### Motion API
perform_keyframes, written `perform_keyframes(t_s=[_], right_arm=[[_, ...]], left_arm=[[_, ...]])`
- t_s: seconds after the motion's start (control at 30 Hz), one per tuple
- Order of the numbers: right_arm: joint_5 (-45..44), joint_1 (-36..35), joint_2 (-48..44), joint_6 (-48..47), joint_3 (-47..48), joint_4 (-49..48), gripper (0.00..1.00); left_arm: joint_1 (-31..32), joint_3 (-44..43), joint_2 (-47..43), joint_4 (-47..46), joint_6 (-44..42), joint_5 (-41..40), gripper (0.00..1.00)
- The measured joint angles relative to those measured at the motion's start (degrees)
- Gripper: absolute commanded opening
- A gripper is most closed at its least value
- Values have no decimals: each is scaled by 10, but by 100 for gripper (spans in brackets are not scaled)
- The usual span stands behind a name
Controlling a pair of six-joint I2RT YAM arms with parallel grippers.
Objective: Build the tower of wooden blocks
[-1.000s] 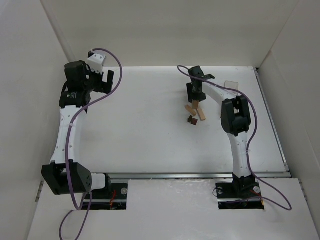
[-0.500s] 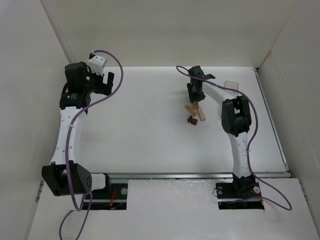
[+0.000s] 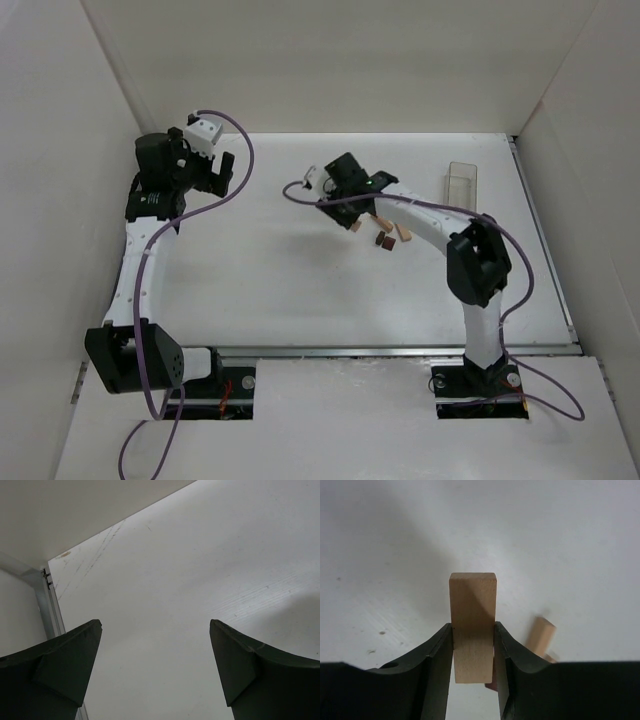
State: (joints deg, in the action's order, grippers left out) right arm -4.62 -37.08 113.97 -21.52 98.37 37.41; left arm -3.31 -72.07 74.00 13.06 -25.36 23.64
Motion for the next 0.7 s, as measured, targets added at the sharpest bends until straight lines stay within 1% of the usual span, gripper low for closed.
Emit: perform_keyframes(t_s=[0.1,0.2,0.43,0.7], right_arm=[[49,-32,40,-55,1,20,0],[74,-43,69,-98,1,42,0],[118,-48,73,-218,-10,57,0],[124,-72,73,-273,-34,28,2]], left_arm=[[0,0,-1,-5,0,2,87],[0,2,-6,-9,0,0,87],[0,23,-31,-24,4,-17,88],[0,32,-33,-40,8,-24,88]])
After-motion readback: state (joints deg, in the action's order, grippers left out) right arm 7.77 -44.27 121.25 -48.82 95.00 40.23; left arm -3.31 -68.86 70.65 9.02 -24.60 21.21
